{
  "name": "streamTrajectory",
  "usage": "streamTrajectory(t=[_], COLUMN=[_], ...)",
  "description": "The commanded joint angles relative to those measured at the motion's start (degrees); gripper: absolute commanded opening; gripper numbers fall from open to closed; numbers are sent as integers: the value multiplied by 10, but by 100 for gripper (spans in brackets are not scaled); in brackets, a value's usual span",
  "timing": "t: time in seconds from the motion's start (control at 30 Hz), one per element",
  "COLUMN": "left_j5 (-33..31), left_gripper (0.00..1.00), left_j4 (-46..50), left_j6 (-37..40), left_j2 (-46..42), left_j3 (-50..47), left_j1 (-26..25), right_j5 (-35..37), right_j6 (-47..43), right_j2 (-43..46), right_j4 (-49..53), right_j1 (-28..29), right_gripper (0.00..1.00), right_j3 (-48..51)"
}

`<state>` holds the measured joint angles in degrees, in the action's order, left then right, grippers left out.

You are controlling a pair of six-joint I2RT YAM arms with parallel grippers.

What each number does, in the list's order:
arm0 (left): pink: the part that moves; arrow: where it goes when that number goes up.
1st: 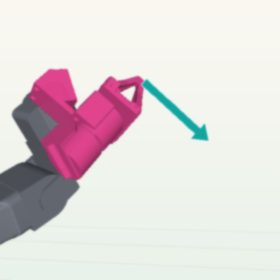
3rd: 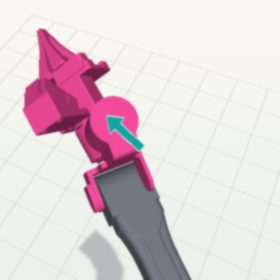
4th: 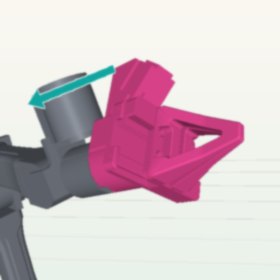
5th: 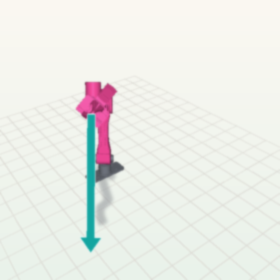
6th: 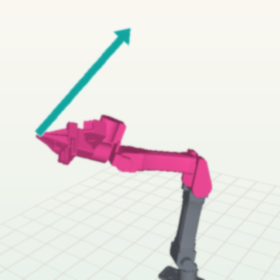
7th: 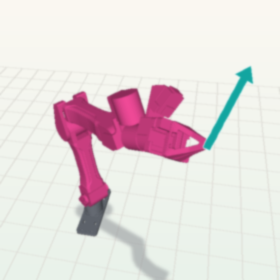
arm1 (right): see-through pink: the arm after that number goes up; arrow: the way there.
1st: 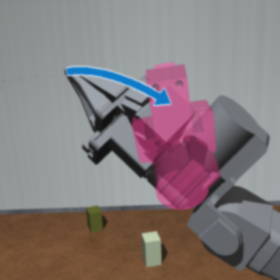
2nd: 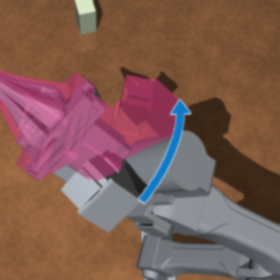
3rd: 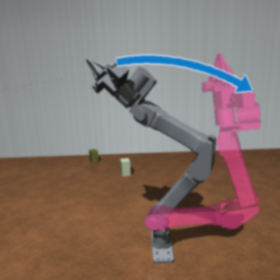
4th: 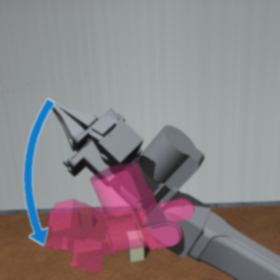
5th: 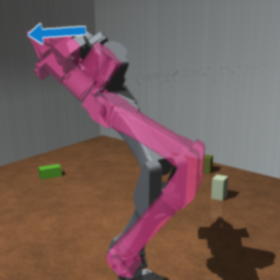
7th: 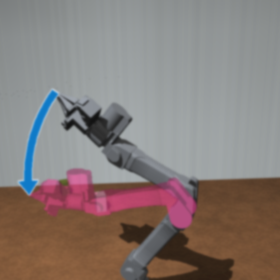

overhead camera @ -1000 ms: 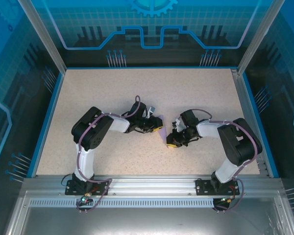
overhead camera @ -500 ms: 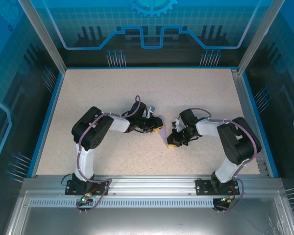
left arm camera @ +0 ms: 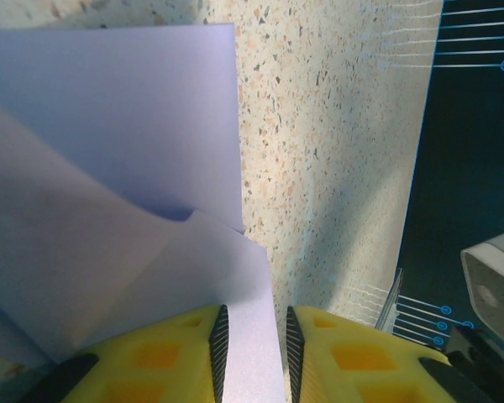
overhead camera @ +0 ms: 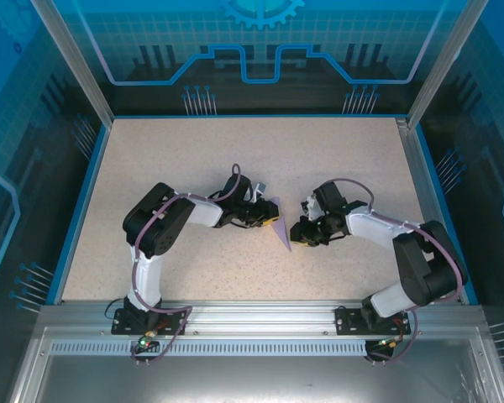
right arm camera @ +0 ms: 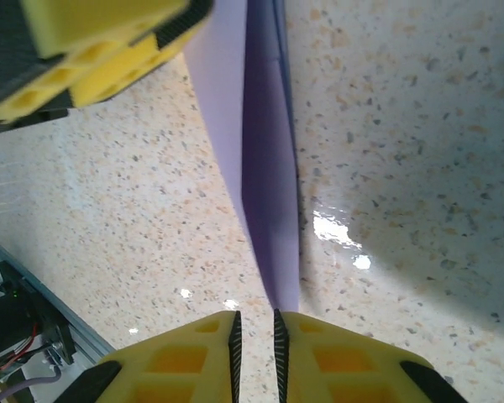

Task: Fold a paper plane with a square sheet of paper (pick it up from the middle)
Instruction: Fold the wing for the fifth time at the center of the table.

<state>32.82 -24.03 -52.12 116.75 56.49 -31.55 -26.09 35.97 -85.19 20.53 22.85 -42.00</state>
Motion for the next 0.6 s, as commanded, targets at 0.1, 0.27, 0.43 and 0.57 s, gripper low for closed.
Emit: streamTrajectory(t=[0.1,0.27,0.43,0.57], left_j5=[-25,-24,-23,-23], left_gripper=[28,28,28,27], left_j4=[55,56,58,63], left_j6=[11,12,13,15], left_j2=[33,35,30,27], left_j3=[-15,-15,-16,-16], left_j1=[0,0,1,0], right_j5=[-57,-85,-91,-110], right_j6=[39,63,71,68], right_j2=[18,-19,-70,-112], right_j4=[-64,-107,-123,-127], right_j1=[7,27,30,37], right_gripper=[17,9,7,7], right_j3=[8,-10,-24,-42])
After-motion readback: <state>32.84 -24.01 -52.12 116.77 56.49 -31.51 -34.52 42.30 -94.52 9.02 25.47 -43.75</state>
